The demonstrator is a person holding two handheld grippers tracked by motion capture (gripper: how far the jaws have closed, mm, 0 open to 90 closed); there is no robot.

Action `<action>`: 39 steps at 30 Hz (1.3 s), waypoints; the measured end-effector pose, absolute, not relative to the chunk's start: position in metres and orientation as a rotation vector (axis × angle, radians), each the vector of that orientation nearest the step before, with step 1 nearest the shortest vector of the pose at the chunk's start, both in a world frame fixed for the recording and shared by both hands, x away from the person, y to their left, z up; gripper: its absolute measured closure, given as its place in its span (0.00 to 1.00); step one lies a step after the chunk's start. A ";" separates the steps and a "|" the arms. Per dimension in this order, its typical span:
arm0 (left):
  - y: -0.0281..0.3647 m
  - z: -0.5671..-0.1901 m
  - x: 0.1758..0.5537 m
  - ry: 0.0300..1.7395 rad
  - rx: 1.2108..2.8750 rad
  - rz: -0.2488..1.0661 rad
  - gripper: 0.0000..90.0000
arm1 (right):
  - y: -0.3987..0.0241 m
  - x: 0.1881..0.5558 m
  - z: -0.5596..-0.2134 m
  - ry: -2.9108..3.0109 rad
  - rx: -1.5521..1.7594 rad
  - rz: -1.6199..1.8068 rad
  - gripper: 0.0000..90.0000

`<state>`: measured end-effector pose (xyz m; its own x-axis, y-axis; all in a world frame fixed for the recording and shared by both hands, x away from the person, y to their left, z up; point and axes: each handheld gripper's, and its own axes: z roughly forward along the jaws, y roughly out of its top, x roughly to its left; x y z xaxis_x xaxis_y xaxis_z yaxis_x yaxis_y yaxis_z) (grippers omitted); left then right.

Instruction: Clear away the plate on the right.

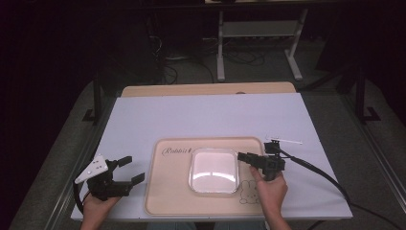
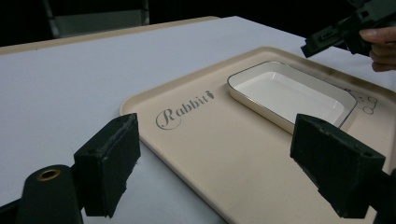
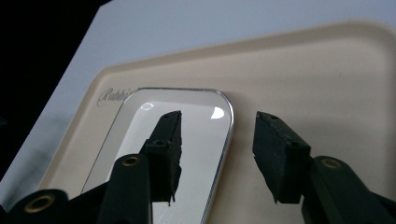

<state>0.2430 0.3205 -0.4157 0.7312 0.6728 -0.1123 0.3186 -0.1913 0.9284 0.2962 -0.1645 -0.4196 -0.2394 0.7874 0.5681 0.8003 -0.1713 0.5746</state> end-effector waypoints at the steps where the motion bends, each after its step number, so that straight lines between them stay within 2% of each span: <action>1: 0.320 -0.416 0.243 0.776 1.797 0.388 0.17 | -0.166 0.296 -0.418 -2.022 -1.921 -1.438 0.54; 24: 0.315 -0.420 0.246 0.793 1.838 0.390 0.17 | -0.207 0.289 -0.383 -2.538 -1.574 -1.842 0.34; 31: 0.314 -0.419 0.245 0.786 1.831 0.391 0.17 | -0.218 0.288 -0.382 -2.808 -1.367 -1.902 0.28; 39: 0.314 -0.419 0.245 0.785 1.830 0.400 0.17 | -0.237 0.283 -0.390 -2.749 -1.371 -1.939 0.21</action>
